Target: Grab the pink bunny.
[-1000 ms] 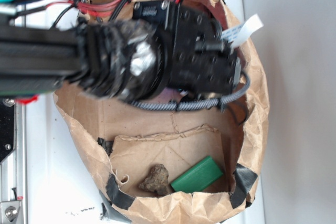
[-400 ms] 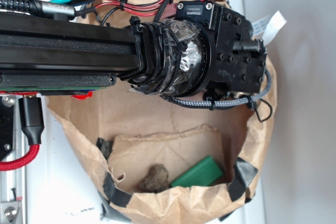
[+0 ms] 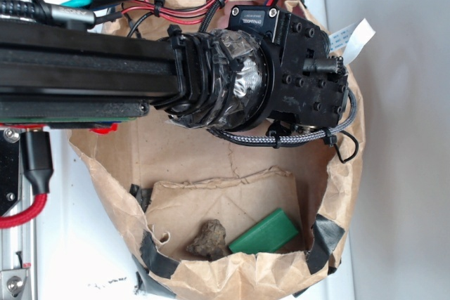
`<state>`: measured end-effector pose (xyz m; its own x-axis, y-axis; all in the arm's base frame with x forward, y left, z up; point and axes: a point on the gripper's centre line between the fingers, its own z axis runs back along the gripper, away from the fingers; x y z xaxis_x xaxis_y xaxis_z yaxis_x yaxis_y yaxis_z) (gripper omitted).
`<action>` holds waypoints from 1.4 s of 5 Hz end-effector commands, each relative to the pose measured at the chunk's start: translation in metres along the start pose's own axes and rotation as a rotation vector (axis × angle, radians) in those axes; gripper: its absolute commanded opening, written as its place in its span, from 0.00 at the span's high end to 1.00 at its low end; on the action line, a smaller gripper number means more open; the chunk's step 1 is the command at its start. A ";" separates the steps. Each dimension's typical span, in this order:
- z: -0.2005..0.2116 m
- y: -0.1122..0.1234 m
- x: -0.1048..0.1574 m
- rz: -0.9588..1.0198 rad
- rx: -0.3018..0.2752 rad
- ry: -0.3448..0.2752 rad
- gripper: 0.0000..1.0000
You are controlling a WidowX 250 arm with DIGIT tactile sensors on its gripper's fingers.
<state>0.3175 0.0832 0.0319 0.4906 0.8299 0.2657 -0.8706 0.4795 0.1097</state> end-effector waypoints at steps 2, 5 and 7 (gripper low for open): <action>0.025 0.024 0.017 0.011 -0.054 -0.031 1.00; 0.098 0.040 -0.002 -0.103 -0.164 0.090 1.00; 0.122 0.046 0.000 -0.117 -0.217 0.133 1.00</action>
<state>0.2796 0.0410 0.1269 0.6195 0.7822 0.0660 -0.7828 0.6219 -0.0225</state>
